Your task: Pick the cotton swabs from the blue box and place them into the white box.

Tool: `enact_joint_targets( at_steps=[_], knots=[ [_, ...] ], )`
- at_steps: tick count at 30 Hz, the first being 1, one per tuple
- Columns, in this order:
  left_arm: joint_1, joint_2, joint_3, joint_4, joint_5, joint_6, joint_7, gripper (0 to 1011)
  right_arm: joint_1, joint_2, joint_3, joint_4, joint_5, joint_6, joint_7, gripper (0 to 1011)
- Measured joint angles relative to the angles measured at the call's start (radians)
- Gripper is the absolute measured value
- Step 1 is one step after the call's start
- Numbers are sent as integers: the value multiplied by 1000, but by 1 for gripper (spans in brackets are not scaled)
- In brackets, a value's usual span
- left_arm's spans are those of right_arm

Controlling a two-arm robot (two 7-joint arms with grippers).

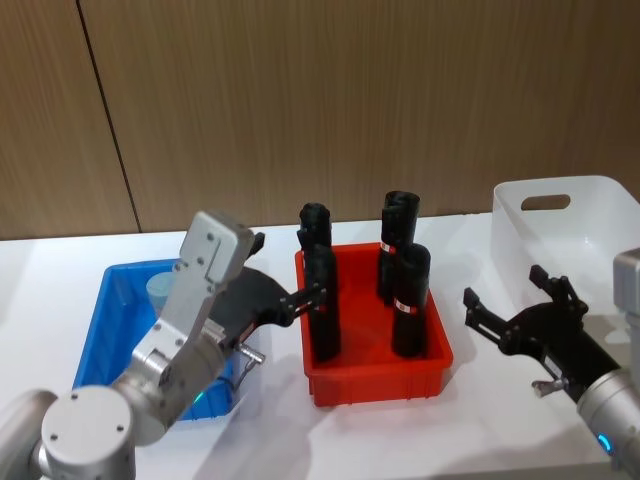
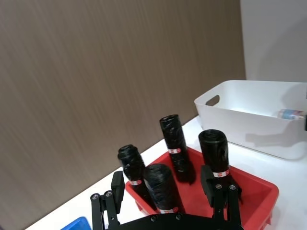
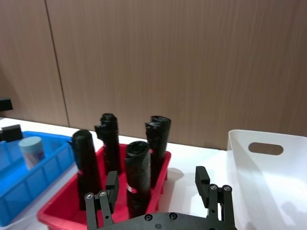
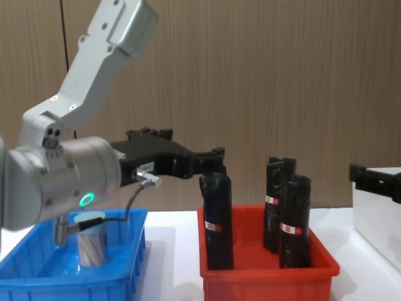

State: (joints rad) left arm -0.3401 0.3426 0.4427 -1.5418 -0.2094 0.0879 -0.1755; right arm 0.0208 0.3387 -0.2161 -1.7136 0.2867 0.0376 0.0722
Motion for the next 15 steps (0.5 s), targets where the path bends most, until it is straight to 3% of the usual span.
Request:
enact_joint_targets(
  at_steps=[9, 15],
  knots=[
    [72, 27, 9, -58, 6, -51, 114, 1000, -34, -2, -10, -51, 1, -4, -6, 1001],
    [96, 37, 11, -79, 8, -69, 153, 1000, -36, -1, -10, -53, 1, -4, -6, 1001]
  ],
)
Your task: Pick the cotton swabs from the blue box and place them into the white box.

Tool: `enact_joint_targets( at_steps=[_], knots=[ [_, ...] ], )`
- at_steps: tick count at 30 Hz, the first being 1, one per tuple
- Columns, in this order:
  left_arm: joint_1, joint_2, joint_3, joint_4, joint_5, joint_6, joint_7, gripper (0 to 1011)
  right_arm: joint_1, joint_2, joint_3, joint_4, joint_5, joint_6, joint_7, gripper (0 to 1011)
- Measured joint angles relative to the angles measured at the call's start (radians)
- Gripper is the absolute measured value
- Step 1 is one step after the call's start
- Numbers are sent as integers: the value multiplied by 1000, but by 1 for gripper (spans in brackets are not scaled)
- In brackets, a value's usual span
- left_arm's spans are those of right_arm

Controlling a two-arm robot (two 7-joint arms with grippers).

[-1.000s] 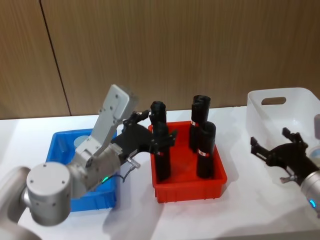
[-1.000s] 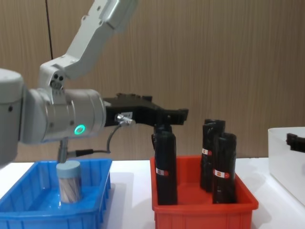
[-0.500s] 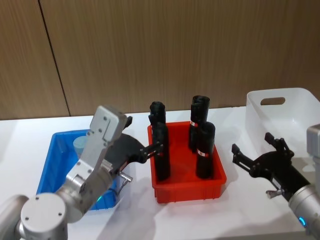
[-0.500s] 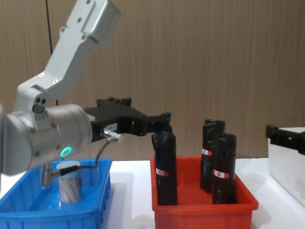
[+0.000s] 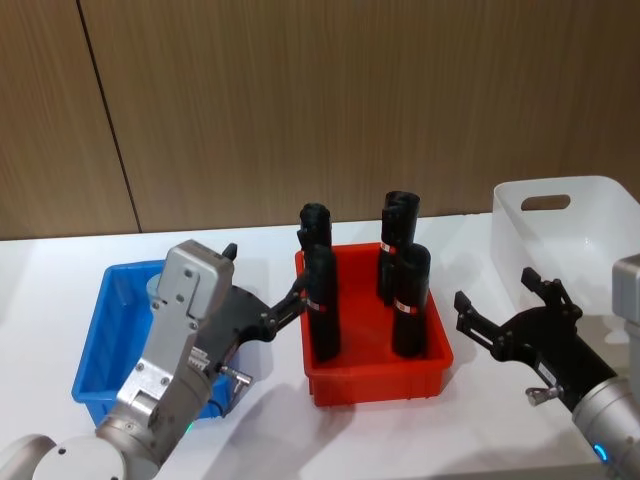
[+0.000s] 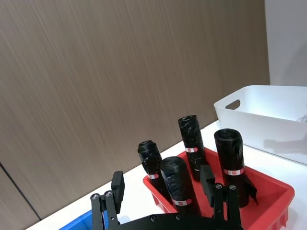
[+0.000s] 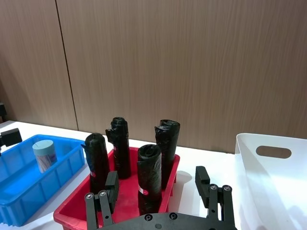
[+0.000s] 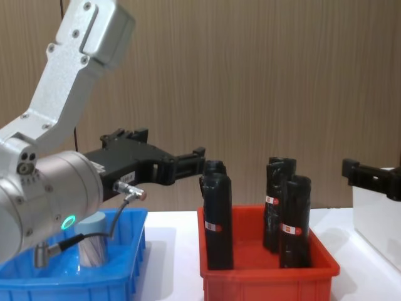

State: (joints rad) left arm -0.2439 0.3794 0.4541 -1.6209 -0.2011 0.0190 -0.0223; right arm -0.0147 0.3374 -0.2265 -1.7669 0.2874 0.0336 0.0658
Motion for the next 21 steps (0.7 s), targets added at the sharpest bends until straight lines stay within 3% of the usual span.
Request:
enact_joint_targets(
  at_steps=[21],
  knots=[
    [7, 3, 0, -6, 1, -5, 12, 999, 7, 0, 3, 9, 0, 1, 9, 1001]
  ],
)
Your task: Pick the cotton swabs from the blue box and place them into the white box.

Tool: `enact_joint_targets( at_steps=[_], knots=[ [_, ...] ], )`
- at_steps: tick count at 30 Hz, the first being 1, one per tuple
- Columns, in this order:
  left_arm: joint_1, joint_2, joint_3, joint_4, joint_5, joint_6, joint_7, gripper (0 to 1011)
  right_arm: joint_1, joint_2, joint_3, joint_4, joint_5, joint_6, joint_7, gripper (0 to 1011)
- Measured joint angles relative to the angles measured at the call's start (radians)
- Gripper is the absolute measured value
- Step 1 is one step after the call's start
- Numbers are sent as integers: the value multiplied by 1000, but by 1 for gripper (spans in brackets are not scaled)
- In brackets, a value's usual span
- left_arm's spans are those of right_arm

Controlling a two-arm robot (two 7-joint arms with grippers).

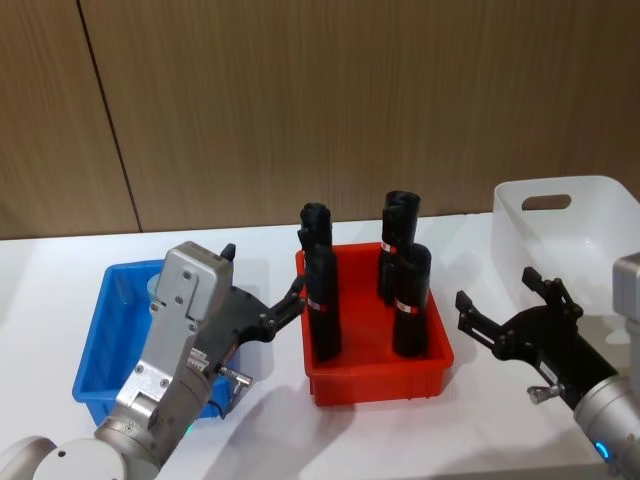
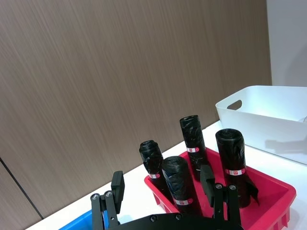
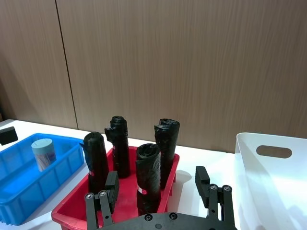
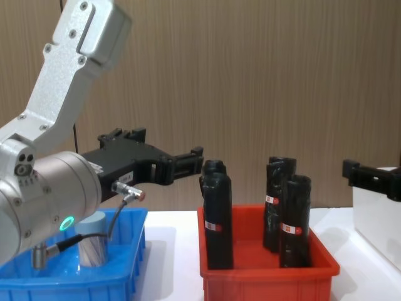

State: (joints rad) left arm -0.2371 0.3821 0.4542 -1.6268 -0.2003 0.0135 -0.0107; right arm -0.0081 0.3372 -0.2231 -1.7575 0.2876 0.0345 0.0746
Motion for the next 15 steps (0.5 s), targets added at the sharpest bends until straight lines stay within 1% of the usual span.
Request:
enact_joint_targets(
  at_steps=[6, 12, 13, 15],
  knots=[
    [0, 0, 0, 0, 0, 0, 0, 1000, 25, -1, 7, 38, 6, 1, 30, 1001],
    [0, 0, 0, 1, 0, 0, 0, 1000, 75, -8, 16, 108, 8, 0, 88, 1002],
    [0, 0, 0, 1, 0, 0, 0, 999, 75, -8, 16, 108, 8, 0, 88, 1001],
    [0, 0, 0, 1, 0, 0, 0, 1000, 93, -11, 17, 132, 8, -1, 107, 1002]
  ],
)
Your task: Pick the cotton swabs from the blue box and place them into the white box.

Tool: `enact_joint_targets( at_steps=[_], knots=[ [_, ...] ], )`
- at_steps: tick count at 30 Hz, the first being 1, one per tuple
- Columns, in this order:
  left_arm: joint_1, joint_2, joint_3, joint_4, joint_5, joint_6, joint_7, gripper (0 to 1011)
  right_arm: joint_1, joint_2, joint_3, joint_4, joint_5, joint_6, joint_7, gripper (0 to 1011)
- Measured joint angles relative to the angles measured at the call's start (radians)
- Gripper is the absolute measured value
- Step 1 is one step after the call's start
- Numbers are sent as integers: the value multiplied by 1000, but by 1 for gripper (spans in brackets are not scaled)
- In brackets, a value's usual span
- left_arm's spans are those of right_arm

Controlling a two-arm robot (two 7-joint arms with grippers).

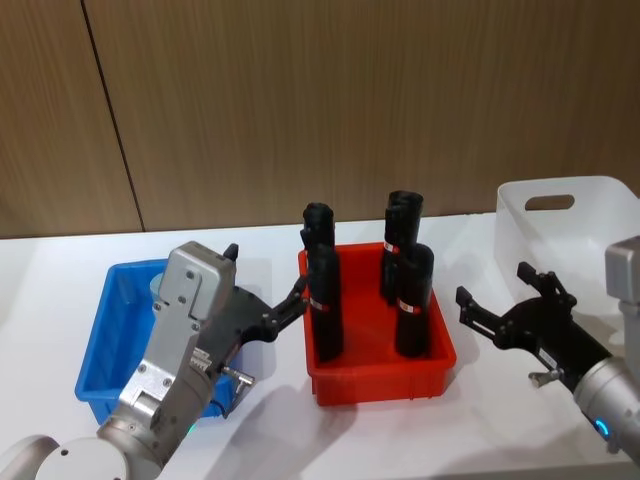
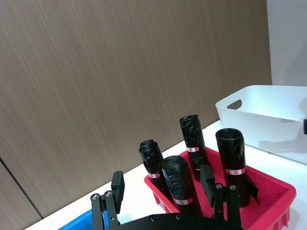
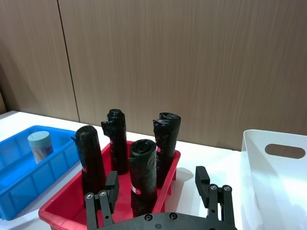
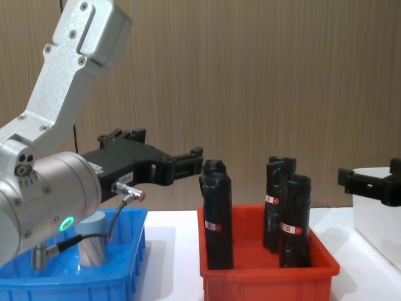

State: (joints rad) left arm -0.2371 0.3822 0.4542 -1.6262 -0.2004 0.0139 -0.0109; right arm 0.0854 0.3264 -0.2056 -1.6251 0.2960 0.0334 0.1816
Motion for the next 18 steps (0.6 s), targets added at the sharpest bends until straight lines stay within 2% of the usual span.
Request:
enact_joint_targets(
  at_steps=[8, 18],
  knots=[
    [0, 0, 0, 0, 0, 0, 0, 1000, 87, -17, 6, 118, 5, -16, 86, 1001],
    [0, 0, 0, 0, 0, 0, 0, 1000, 218, -50, 8, 315, 29, -62, 222, 1001]
  ],
)
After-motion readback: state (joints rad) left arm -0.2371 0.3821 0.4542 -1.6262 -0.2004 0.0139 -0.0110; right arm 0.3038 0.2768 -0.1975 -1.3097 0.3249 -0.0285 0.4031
